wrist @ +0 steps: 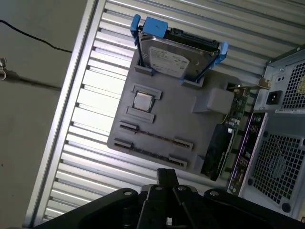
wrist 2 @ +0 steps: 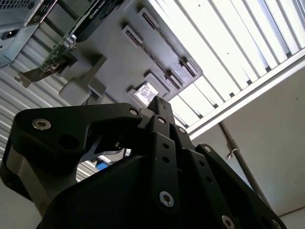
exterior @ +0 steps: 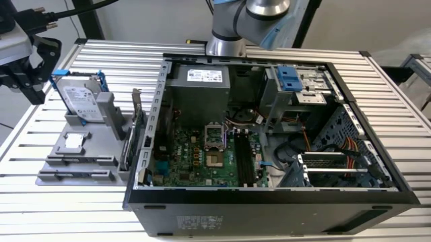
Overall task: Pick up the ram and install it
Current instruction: 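Pick up the ram and move it above insertion slot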
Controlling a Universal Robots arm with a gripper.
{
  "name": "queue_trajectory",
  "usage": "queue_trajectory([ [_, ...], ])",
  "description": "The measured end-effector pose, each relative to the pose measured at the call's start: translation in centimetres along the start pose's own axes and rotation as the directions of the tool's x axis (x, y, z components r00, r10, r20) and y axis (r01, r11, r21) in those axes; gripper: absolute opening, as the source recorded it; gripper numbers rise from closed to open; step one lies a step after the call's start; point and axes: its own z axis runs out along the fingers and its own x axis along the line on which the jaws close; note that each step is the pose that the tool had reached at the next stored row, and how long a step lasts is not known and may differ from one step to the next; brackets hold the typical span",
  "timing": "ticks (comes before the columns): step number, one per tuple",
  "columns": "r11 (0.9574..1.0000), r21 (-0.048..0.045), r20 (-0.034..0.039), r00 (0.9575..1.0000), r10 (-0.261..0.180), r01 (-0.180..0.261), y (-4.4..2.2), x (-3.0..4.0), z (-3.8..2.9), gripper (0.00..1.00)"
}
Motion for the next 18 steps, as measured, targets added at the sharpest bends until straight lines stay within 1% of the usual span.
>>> queue_trajectory([
  [9,0.9995,0.0004,-0.0017,0.9995,-0.032,0.032,0.00,0.00,0.00,0.00],
  [18,0.9978,0.0006,-0.0034,0.9978,-0.066,0.066,0.00,0.00,0.00,0.00],
])
